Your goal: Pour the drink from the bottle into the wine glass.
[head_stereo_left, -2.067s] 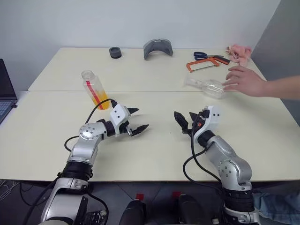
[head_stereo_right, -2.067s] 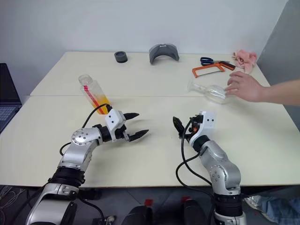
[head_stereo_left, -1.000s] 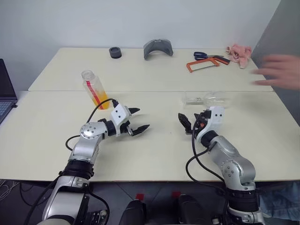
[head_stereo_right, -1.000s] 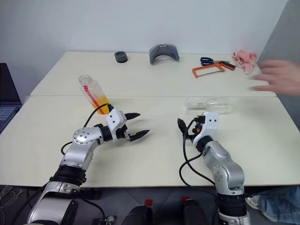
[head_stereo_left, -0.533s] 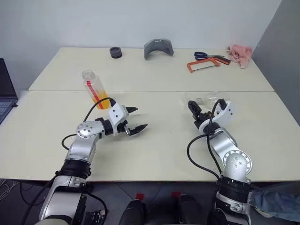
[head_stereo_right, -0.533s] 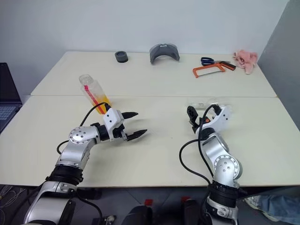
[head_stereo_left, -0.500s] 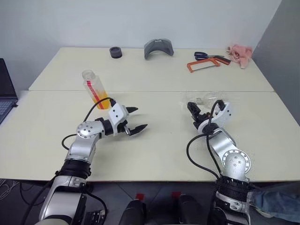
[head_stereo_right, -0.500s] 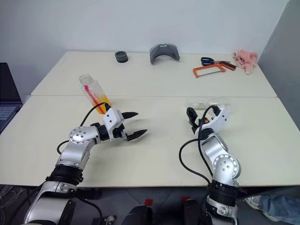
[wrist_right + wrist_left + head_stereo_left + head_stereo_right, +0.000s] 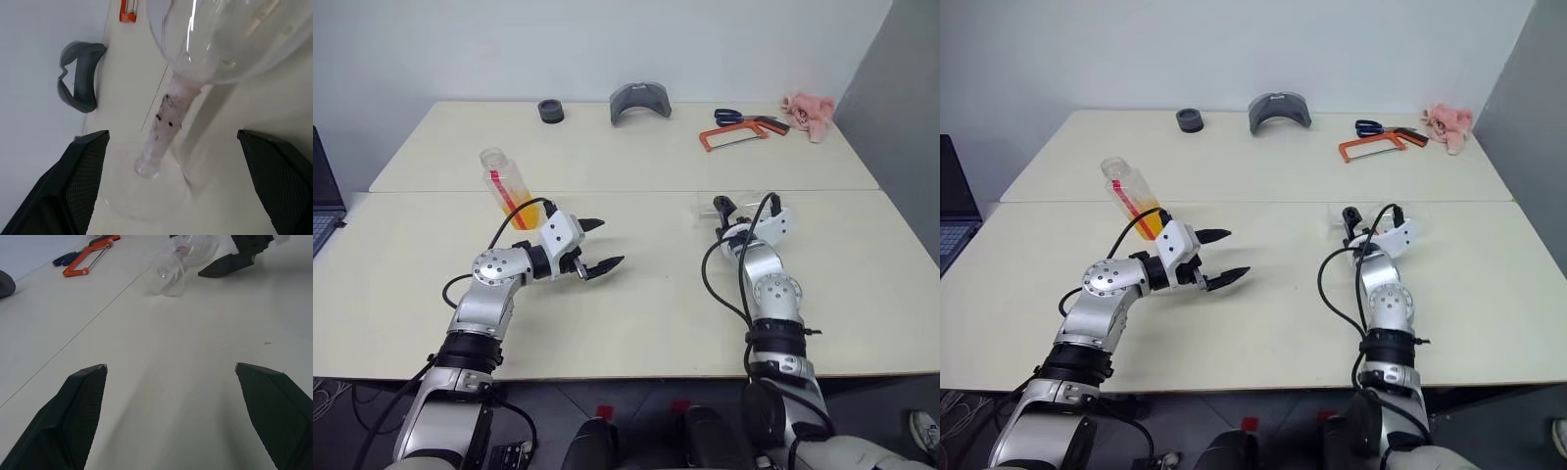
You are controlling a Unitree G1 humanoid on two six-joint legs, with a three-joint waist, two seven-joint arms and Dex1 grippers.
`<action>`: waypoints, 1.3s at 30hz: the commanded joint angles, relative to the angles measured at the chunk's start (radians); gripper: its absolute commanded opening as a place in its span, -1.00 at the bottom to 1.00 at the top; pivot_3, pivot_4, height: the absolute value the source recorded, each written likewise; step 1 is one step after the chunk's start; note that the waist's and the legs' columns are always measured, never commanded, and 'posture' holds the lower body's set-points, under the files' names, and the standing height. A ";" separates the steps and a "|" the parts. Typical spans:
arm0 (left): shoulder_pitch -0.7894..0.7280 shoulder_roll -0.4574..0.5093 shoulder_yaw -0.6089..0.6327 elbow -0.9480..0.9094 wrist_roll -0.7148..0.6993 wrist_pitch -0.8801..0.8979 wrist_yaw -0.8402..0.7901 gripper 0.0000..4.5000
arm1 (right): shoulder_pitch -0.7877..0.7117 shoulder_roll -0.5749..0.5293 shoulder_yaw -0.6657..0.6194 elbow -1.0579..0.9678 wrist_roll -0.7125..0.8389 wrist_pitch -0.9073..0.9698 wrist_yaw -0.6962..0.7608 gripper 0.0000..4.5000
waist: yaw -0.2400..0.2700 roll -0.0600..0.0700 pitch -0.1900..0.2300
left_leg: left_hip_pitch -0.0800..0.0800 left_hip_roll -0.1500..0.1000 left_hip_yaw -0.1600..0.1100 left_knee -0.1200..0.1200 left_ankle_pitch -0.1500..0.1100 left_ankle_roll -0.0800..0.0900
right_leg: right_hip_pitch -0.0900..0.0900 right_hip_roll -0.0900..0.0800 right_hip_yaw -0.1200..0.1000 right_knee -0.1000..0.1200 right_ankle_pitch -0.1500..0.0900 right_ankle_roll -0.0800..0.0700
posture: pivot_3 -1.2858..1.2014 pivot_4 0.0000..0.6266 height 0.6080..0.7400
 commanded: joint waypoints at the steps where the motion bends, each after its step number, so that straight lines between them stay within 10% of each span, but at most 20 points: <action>1: -0.011 0.012 0.016 -0.033 -0.014 -0.003 0.000 1.00 | -0.083 0.015 -0.035 0.122 -0.011 -0.080 0.054 0.99 | -0.003 0.000 0.000 | 0.000 0.000 0.000 0.000 0.000 0.000 | 0.000 0.000 0.000 0.000 0.000 0.000 | 0.03 -0.52 1.00; 8: 0.002 0.014 0.018 -0.023 -0.011 -0.016 0.002 1.00 | -0.169 -0.036 -0.123 0.332 -0.018 -0.174 0.119 0.83 | -0.013 0.000 0.000 | 0.000 0.001 0.000 0.000 0.000 0.000 | 0.000 0.000 0.000 0.001 0.000 0.000 | 0.03 -0.52 1.00; 20: 0.004 0.013 0.020 0.020 -0.011 -0.049 0.001 1.00 | -0.141 -0.019 -0.083 0.267 -0.055 -0.079 0.207 -0.93 | -0.014 0.000 0.000 | 0.000 0.001 -0.001 0.000 0.000 0.000 | 0.000 -0.001 0.000 0.000 0.000 0.000 | 0.03 -0.52 1.00; 29: 0.039 0.022 0.031 0.002 -0.015 -0.044 0.014 1.00 | 0.122 -0.174 0.534 0.034 -0.656 -0.170 0.505 -0.93 | -0.014 0.000 0.000 | -0.001 0.000 -0.001 -0.001 0.000 0.000 | 0.000 -0.001 0.000 0.000 0.000 0.000 | 0.03 -0.52 1.00; 39: 0.100 0.032 0.076 -0.055 -0.052 0.030 0.052 1.00 | 0.098 -0.162 0.630 0.178 -0.891 -0.467 0.557 -0.93 | -0.017 -0.001 0.000 | 0.002 0.001 -0.001 -0.001 0.000 0.000 | 0.001 -0.001 0.000 0.000 0.000 0.000 | 0.03 -0.52 1.00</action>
